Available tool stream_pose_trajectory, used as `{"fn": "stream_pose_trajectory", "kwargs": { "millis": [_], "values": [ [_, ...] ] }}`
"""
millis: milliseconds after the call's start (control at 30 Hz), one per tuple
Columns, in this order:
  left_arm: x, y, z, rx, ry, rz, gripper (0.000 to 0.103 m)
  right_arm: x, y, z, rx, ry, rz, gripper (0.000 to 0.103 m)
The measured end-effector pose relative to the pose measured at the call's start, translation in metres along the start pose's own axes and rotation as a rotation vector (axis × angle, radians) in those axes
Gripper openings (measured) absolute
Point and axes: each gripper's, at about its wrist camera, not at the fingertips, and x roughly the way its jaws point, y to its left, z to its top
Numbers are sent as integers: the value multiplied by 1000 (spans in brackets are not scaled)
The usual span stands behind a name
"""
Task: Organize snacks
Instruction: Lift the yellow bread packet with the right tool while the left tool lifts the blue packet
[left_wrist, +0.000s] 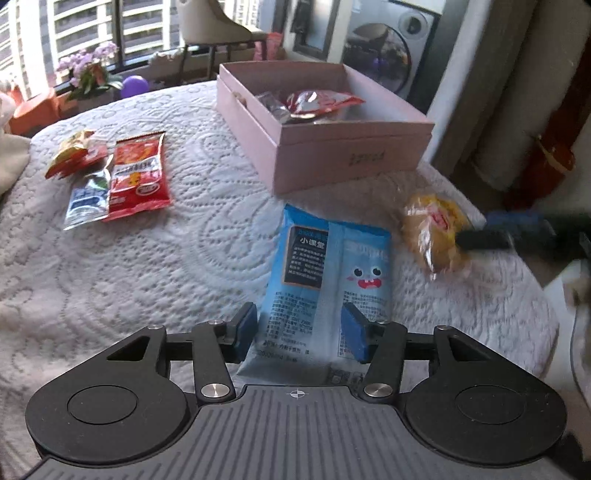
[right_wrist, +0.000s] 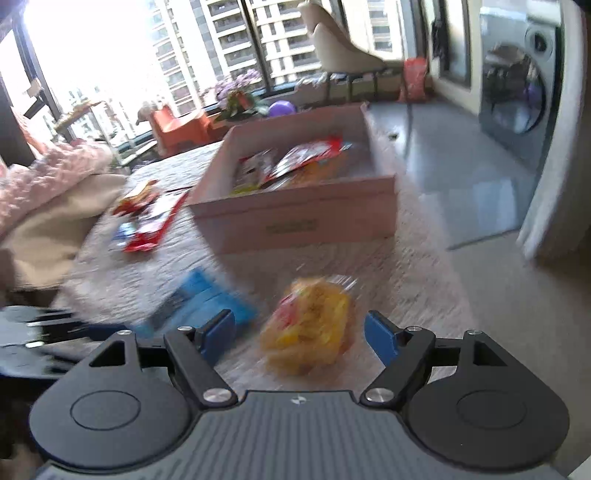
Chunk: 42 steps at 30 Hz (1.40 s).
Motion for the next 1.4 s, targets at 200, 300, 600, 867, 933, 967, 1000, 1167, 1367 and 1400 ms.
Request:
{"fn": "stream_pose_trajectory", "kwargs": {
  "millis": [200, 300, 600, 867, 933, 967, 1000, 1167, 1367, 1400],
  "values": [
    [7, 7, 4, -87, -28, -24, 59, 4, 21, -15, -2, 70, 104, 78],
    [0, 10, 7, -85, -47, 0, 54, 8, 27, -16, -42, 53, 37, 78],
    [3, -42, 21, 173, -44, -13, 54, 0, 3, -11, -39, -82, -147, 78],
    [27, -44, 26, 253, -73, 136, 60, 19, -31, -8, 69, -99, -199, 77],
    [28, -35, 30, 224, -79, 154, 60, 21, -38, -9, 93, -100, -189, 78],
    [28, -31, 31, 214, -77, 153, 61, 23, -40, -8, 102, -100, -184, 78],
    [29, -28, 32, 203, -75, 142, 61, 24, -41, -7, 108, -100, -182, 78],
    [34, -28, 35, 202, -40, 54, 91, 31, -43, -1, 134, -108, -165, 78],
    [33, -22, 39, 154, -65, 32, 87, 35, -47, -2, 165, -124, -164, 81],
    [33, -19, 40, 149, -68, 49, 85, 35, -47, -3, 164, -127, -164, 82]
  ]
}}
